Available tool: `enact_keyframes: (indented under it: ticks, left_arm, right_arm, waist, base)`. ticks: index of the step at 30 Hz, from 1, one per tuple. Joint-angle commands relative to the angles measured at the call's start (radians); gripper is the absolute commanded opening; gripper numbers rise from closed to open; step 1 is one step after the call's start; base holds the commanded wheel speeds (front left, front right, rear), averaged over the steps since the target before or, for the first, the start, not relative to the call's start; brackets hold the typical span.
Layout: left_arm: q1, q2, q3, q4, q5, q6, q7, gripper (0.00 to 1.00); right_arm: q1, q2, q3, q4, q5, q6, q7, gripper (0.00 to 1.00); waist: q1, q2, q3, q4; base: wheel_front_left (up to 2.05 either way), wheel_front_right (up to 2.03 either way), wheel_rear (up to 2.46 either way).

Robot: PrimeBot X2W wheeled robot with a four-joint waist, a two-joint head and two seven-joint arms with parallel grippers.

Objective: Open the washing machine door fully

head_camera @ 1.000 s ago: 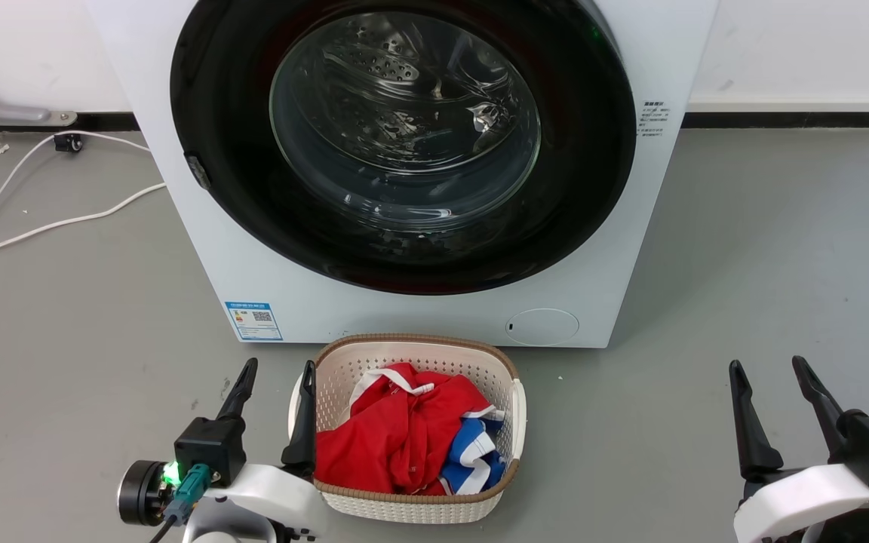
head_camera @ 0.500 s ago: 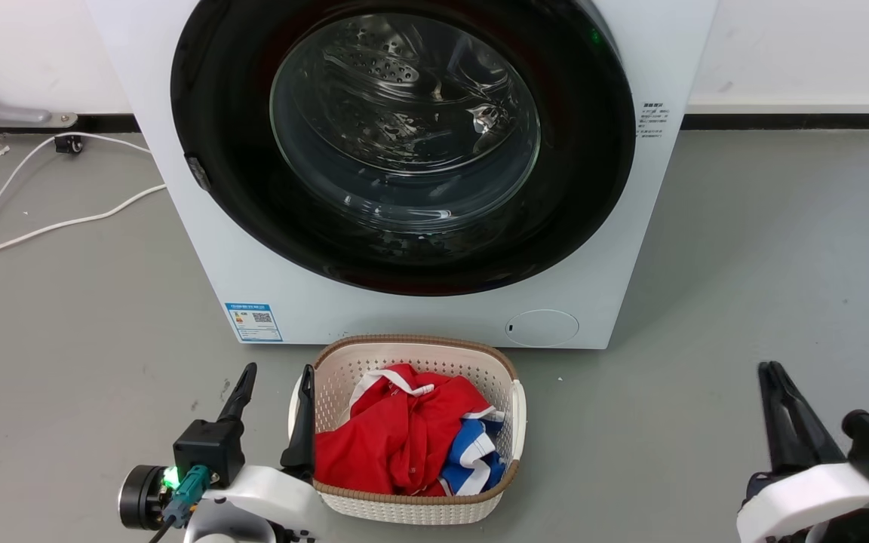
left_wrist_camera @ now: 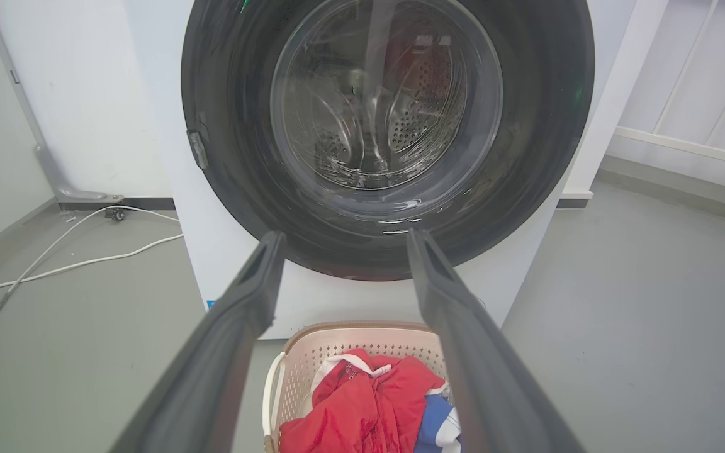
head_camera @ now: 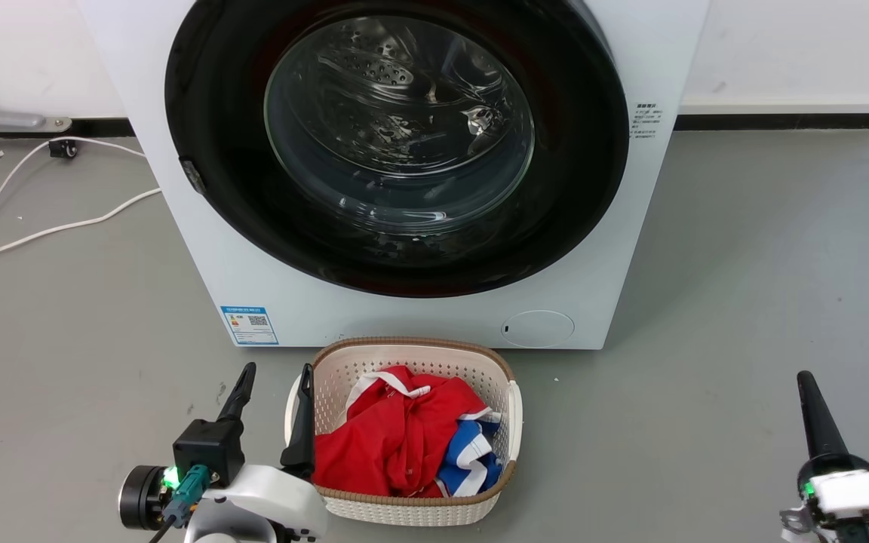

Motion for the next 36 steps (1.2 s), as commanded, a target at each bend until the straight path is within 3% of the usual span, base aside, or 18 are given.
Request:
enact_keyframes:
  ticks: [1, 5, 9, 15, 20, 29, 36]
  left_arm:
    - [-0.01, 0.0, 0.001, -0.002, 0.0, 0.001, -0.003, 1.0]
    - [-0.01, 0.0, 0.003, -0.01, 0.006, 0.002, -0.003, 1.0]
    - [-0.011, -0.002, 0.009, -0.018, 0.001, 0.004, -0.003, 1.0]
    - [-0.031, -0.011, 0.011, -0.061, 0.008, 0.012, -0.003, 1.0]
    - [-0.068, -0.018, -0.002, -0.091, 0.018, 0.012, -0.003, 1.0]
    - [-0.136, -0.027, -0.025, -0.13, 0.03, 0.002, -0.003, 1.0]
    - [-0.184, -0.032, -0.038, -0.158, 0.038, 0.004, -0.003, 1.0]
  right_arm:
    - [-0.019, 0.002, -0.006, 0.024, 0.108, 0.0, 0.006, 0.0]
    - [-0.069, 0.001, -0.031, 0.103, 0.435, 0.0, 0.029, 0.0]
    - [-0.136, 0.0, -0.071, 0.174, 0.567, 0.0, 0.064, 0.0]
    - [-0.285, -0.054, -0.087, 0.25, 0.622, 0.0, 0.103, 0.0]
    - [-0.446, -0.143, -0.073, 0.347, 0.648, 0.0, 0.159, 0.0]
    - [-0.761, -0.283, 0.048, 0.598, 0.618, 0.0, 0.313, 0.0]
    - [-1.01, -0.325, 0.139, 0.768, 0.564, 0.0, 0.408, 0.0]
  waist:
    - [0.0, 0.0, 0.001, -0.001]
    - [0.0, 0.0, 0.006, -0.006]
    - [0.0, 0.0, 0.019, -0.011]
    - [0.0, 0.0, 0.087, -0.015]
    - [0.0, 0.0, 0.155, -0.002]
    - [0.0, 0.0, 0.267, 0.038]
    - [0.0, 0.0, 0.345, 0.064]
  base:
    - [0.0, 0.0, 0.0]
    - [0.0, 0.0, 0.0]
    - [0.0, 0.0, 0.0]
    - [0.0, 0.0, 0.0]
    - [0.0, 0.0, 0.0]
    - [0.0, 0.0, 0.0]
    - [0.0, 0.0, 0.0]
